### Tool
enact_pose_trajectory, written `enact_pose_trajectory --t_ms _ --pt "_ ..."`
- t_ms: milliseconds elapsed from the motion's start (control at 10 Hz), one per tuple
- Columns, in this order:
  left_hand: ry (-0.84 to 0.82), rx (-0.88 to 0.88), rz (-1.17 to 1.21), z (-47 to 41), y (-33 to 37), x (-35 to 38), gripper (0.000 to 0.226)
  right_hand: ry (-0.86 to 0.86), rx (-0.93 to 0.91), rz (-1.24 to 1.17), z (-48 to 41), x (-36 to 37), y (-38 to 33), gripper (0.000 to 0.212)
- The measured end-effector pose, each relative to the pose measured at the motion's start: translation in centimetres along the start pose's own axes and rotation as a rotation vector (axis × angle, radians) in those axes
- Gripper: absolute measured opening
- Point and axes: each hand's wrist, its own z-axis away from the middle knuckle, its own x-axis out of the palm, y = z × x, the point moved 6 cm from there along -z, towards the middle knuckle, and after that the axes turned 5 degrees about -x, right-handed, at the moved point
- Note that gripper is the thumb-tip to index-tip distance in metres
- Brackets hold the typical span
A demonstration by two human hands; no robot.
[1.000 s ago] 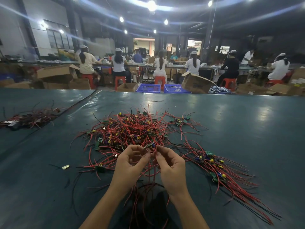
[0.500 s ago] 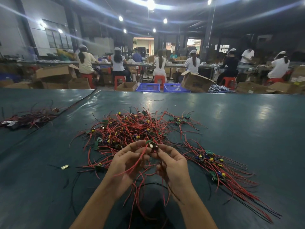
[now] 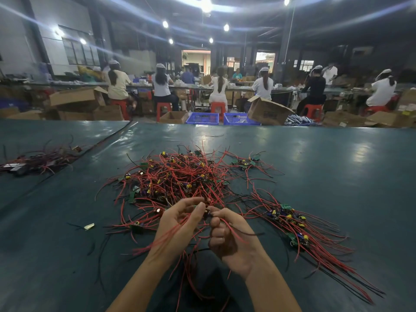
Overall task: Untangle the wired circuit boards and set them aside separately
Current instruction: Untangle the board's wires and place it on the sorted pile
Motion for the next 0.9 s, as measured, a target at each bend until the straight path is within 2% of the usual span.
enact_pose_trajectory --t_ms 200,300,400,500,600,700,800,900 --pt "-0.066 -0.034 -0.039 -0.1 -0.8 0.7 0.022 0.057 -0.035 -0.151 0.1 0.0 -0.3 0.015" --pt "-0.093 -0.047 -0.064 0.0 -0.9 0.7 0.023 0.048 -0.093 -0.054 0.1 0.1 -0.5 0.021" --pt "-0.137 -0.152 0.017 -0.2 -1.4 1.0 0.027 0.059 -0.202 0.161 -0.1 0.1 -0.5 0.013" --pt "-0.185 -0.243 0.085 -0.2 -1.1 1.4 0.019 0.092 -0.272 0.258 -0.1 -0.1 -0.6 0.01" --pt "-0.116 -0.293 0.077 -0.6 -1.8 1.5 0.021 0.128 -0.278 0.311 0.0 -0.4 -0.6 0.021" --pt "-0.039 -0.081 -0.081 -0.1 -1.4 0.5 0.03 0.095 -0.242 0.311 0.1 -0.1 -0.3 0.027" --pt "-0.101 -0.047 -0.084 0.0 -1.5 0.8 0.027 0.068 -0.214 0.339 0.1 0.0 0.1 0.036" --pt "-0.091 -0.05 -0.087 -0.1 -1.7 0.7 0.024 0.075 -0.197 0.348 -0.1 -0.4 0.3 0.046"
